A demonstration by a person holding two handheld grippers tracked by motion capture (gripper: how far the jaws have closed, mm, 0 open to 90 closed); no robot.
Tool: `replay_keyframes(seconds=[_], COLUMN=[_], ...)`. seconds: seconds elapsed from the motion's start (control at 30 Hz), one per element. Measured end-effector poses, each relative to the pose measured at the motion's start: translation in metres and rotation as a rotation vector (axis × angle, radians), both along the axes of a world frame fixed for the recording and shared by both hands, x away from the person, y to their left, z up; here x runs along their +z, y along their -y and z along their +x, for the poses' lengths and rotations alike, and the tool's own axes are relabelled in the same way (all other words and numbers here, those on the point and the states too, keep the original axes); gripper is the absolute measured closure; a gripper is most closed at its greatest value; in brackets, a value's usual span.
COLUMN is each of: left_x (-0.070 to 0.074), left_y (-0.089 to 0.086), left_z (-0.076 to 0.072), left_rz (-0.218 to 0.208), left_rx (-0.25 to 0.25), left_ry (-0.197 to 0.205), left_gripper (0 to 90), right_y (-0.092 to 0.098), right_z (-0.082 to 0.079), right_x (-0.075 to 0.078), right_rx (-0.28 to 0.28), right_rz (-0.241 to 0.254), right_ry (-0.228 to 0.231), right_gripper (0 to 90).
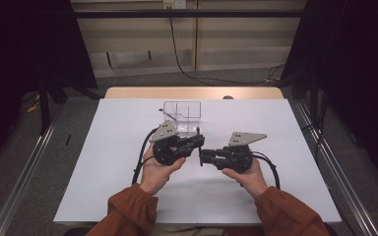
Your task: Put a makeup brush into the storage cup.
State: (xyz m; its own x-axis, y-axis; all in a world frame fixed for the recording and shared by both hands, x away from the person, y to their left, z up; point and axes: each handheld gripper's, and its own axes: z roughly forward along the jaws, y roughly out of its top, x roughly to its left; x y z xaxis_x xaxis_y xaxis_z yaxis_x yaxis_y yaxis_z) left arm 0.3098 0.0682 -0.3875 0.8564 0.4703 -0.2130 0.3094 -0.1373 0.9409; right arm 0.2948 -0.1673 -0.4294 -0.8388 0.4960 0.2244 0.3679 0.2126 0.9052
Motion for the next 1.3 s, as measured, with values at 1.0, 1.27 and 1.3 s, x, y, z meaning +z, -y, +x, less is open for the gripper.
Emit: replay_keyframes(seconds=[1.0,1.27,1.3], left_x=[0.003,0.005,0.005], left_y=[-0.006,-0.013,-0.014], left_z=[0.003,0.004,0.004], left_rz=[0.002,0.004,0.004], left_rx=[0.007,0.024,0.024], left_ry=[0.003,0.009,0.009], left_gripper=[83.9,83.9,83.9], right_y=[0.005,0.014,0.015], right_z=[0.001,0.001,0.0], right_x=[0.003,0.004,0.004], right_rx=[-0.073,-0.12,-0.109], right_rz=[0.011,0.014,0.021], right_ry=[0.01,0.011,0.014], right_gripper=[0.6,1.3,1.7])
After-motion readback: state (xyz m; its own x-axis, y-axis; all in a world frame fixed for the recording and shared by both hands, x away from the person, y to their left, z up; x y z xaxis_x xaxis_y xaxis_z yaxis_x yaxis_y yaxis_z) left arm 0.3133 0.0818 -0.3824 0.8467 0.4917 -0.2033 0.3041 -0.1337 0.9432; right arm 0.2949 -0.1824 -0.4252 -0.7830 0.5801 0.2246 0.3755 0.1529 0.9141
